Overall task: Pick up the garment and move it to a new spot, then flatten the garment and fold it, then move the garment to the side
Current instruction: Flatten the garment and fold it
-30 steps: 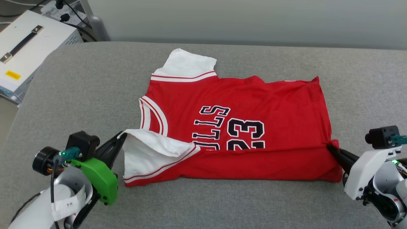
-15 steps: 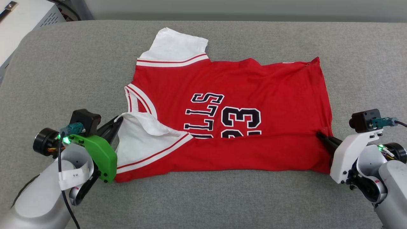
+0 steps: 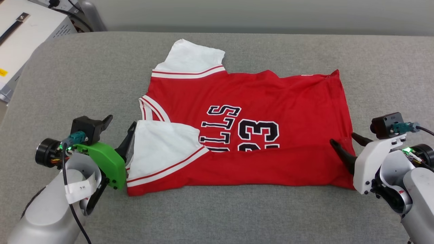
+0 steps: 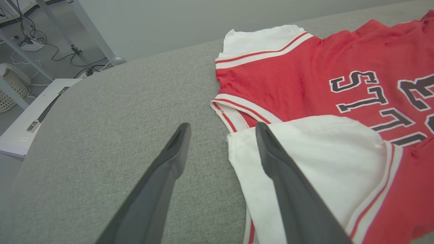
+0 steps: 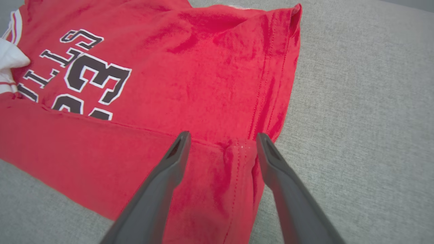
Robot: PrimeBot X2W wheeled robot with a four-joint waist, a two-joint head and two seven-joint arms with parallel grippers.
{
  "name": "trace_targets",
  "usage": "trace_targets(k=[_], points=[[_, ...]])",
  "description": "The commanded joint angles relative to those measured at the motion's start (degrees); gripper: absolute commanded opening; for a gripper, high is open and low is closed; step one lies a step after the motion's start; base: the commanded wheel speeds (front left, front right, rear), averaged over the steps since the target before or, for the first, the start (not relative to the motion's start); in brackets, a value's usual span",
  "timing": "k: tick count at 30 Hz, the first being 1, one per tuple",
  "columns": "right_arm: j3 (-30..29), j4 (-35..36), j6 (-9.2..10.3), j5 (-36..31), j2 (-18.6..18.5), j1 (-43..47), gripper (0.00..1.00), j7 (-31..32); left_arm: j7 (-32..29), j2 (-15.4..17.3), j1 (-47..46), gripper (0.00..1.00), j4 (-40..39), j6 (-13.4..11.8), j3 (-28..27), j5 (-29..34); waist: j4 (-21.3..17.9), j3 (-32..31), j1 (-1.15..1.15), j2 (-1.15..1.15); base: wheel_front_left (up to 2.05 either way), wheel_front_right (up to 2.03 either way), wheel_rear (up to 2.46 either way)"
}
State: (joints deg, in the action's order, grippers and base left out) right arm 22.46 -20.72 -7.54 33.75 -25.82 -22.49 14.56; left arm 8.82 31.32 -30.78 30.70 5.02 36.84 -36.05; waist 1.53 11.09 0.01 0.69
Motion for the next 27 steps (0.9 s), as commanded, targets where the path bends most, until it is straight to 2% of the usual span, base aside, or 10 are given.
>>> trace_targets(k=[1,5,11,15,16,22,27], points=[[-0.74,0.98,0.05,-1.39,-0.02,1.22,1.0,0.9,0.56,-0.49,1.03,1.0,-0.09,-0.55,0.01,-0.73,0.81,-2.14,-0.01,-0.69,0.0,0.0,0.0],[-3.84,3.77,0.05,-5.27,1.12,3.9,1.0,4.36,1.1,-0.85,3.94,1.0,-1.25,-2.65,-1.08,-2.39,1.18,-4.24,-0.01,-0.69,0.0,0.0,0.0],[-14.4,10.49,0.05,-11.44,7.0,10.95,1.0,15.14,-1.81,0.4,10.75,1.0,-8.05,-7.39,-1.88,-4.76,1.49,-5.71,-0.01,-0.69,0.0,0.0,0.0],[-19.81,16.63,0.05,-14.94,11.34,14.82,1.0,20.29,-6.49,1.19,15.46,1.0,-13.78,-11.13,-2.7,-7.82,1.5,-5.22,-0.01,-0.69,0.0,0.0,0.0],[-22.23,21.11,0.05,-16.95,14.19,16.98,1.0,22.47,-10.83,1.8,18.36,1.0,-18.09,-13.75,-2.87,-10.07,1.31,-4.26,-0.01,-0.69,0.0,0.0,0.0],[-23.83,25.83,0.05,-18.71,17.1,18.61,1.0,23.99,-17.63,3.75,19.95,1.0,-22.89,-17.28,-1.53,-10.39,0.36,-1.87,-0.01,-0.69,0.0,0.0,0.0],[-23.81,27.34,0.05,-19.08,18.32,18.41,1.0,24.04,-19.5,4.09,19.24,1.0,-22.92,-18.98,-1.37,-10.03,-0.46,0.23,-0.01,-0.69,0.0,0.0,0.0]])
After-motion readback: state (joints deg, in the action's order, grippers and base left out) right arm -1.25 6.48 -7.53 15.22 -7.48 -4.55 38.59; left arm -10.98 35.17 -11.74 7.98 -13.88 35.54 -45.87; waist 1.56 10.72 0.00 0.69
